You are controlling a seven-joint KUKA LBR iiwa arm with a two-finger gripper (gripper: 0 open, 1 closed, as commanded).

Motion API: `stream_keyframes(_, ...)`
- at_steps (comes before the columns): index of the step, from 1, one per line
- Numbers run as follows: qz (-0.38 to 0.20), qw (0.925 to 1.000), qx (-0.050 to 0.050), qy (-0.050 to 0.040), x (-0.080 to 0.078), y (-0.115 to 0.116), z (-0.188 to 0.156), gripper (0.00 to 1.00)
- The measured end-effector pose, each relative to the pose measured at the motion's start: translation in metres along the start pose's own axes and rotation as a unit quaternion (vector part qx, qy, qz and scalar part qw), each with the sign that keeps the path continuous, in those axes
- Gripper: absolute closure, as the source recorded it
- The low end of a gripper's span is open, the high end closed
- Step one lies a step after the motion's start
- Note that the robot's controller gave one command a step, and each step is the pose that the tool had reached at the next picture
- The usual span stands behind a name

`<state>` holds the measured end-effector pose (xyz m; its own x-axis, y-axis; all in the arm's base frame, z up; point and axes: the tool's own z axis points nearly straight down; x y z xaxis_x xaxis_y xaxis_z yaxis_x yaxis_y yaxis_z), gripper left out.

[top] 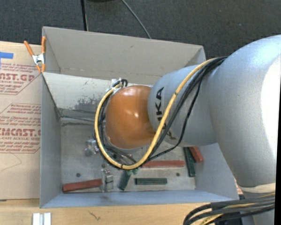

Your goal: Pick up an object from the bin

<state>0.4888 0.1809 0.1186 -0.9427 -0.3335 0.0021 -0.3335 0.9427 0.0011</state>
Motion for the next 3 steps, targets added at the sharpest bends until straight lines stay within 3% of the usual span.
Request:
stream_keyframes(1,-0.014,0.9999,0.0,-0.0009,0.006,0.004,-0.01,0.0)
stream_keyframes(2,-0.035,0.9994,-0.001,-0.0025,-0.024,0.05,0.051,0.0)
stream_keyframes(3,-0.061,0.9981,0.0,-0.0009,-0.012,0.051,0.049,1.0)
